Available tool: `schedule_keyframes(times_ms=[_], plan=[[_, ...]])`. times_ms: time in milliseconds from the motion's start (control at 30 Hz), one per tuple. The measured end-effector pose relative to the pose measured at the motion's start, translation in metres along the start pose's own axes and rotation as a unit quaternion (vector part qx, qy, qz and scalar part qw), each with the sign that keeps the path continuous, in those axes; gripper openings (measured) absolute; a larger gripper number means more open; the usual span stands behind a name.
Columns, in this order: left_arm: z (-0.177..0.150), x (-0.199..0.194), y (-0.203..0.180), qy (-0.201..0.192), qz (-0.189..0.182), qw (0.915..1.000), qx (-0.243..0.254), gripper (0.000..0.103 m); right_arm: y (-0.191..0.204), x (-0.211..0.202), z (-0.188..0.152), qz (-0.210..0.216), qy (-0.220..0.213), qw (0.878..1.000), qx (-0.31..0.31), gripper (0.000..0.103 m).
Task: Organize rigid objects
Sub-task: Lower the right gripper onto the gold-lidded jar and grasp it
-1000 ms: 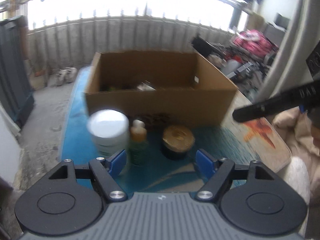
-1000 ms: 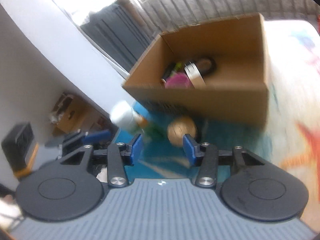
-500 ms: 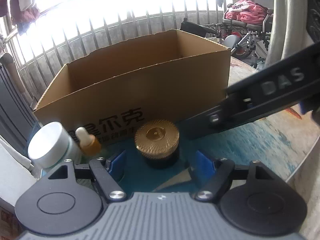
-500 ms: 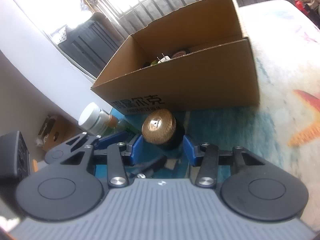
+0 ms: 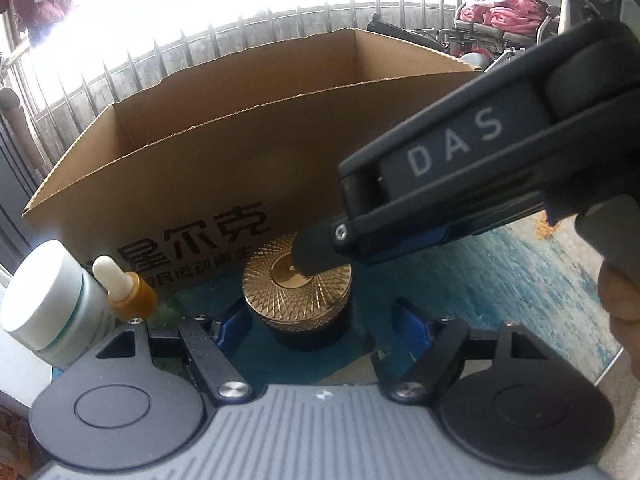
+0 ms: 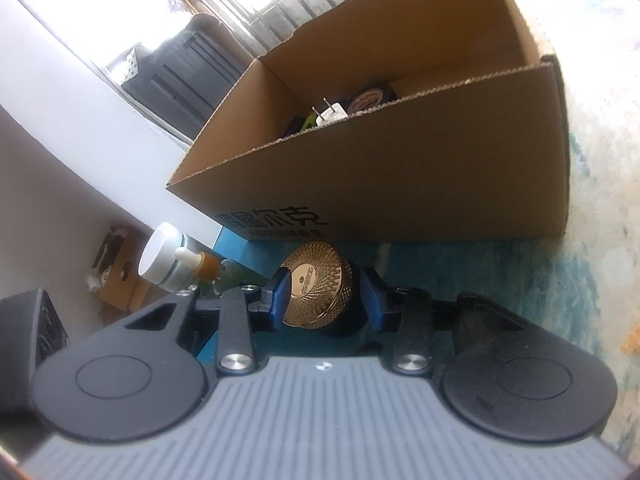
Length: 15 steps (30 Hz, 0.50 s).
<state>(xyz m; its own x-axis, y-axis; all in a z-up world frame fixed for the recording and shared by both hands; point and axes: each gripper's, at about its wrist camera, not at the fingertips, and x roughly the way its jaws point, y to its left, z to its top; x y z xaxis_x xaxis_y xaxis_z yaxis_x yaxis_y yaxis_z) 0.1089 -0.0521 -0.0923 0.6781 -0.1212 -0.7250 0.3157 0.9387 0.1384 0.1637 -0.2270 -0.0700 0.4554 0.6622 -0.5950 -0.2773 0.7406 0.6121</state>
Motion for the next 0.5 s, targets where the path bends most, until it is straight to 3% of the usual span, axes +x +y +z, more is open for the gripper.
schedule_keyframes(times_ms=[200,500], plan=[[-0.004,-0.005,0.003,-0.007,-0.023,0.9997,0.002,0.078,-0.003,-0.001,-0.005,0.005,0.001,1.000,0.013,0.037],[-0.003,-0.013,-0.029,-0.008,-0.073,0.9967,0.032,0.078,-0.020,-0.031,-0.022,-0.006,-0.012,0.999,0.036,0.039]])
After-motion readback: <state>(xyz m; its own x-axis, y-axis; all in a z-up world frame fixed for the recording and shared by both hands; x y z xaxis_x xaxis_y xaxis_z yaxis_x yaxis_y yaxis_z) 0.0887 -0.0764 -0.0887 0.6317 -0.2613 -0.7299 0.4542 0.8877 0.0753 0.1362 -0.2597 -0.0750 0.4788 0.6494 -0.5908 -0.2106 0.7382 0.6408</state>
